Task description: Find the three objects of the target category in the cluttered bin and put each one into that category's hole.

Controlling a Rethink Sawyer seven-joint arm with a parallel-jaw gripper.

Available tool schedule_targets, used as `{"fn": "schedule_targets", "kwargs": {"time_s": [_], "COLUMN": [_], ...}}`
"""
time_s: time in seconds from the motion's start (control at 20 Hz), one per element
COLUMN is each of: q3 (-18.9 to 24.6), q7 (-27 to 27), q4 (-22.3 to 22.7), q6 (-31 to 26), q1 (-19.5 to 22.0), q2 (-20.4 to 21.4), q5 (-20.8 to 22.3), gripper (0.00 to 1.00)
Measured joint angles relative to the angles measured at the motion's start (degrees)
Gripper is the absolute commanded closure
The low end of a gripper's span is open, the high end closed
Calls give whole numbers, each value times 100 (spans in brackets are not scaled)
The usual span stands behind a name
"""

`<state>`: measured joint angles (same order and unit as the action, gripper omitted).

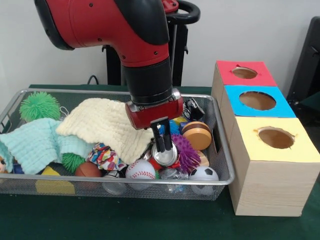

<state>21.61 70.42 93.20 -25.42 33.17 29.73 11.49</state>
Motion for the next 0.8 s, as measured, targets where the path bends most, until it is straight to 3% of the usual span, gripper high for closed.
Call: {"fn": "schedule_targets", "kwargs": {"time_s": [0.35, 0.8], "q3": [313, 837], "q7": [0, 0], "q4": [22, 133], "q6": [47, 607], "q1": [121, 508], "q2": [-209, -655], "q5": [0, 86], "gripper": [100, 100]}}
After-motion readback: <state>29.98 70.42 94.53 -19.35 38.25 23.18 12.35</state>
